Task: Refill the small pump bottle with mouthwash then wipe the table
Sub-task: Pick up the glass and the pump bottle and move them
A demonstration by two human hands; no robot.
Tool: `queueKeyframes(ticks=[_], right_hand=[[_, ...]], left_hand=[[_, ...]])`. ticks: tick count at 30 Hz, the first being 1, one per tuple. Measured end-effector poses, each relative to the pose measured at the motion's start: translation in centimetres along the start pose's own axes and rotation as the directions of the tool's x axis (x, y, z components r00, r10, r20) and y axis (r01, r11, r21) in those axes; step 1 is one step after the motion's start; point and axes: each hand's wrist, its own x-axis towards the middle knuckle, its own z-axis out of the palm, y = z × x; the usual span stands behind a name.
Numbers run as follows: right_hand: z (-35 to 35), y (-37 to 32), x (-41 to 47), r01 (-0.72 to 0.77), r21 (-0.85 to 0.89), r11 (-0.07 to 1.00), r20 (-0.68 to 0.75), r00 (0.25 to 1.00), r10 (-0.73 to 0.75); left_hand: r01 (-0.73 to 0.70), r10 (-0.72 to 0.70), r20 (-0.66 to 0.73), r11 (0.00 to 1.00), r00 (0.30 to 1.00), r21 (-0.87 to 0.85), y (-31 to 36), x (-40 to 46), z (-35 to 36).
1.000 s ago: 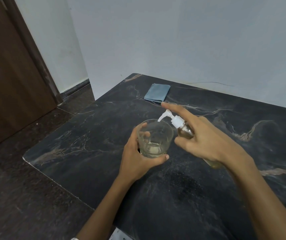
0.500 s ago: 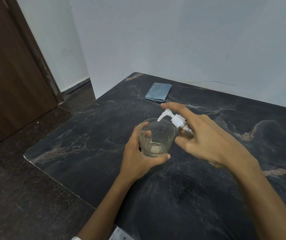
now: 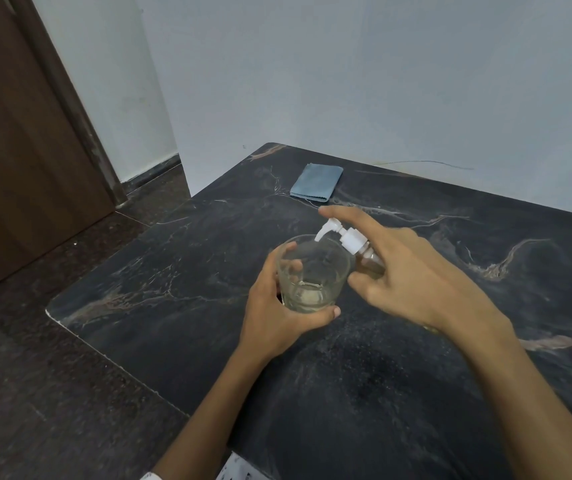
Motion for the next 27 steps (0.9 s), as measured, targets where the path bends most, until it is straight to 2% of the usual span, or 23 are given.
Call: queueKeyframes(ticks=[27], right_hand=[[0.16, -0.17, 0.1, -0.012, -0.039, 0.999, -0.051, 0.999, 0.01]], left_hand=[[0.002, -0.002, 0.002, 1.0, 1.0, 0.006, 0.03, -0.07, -0.04]])
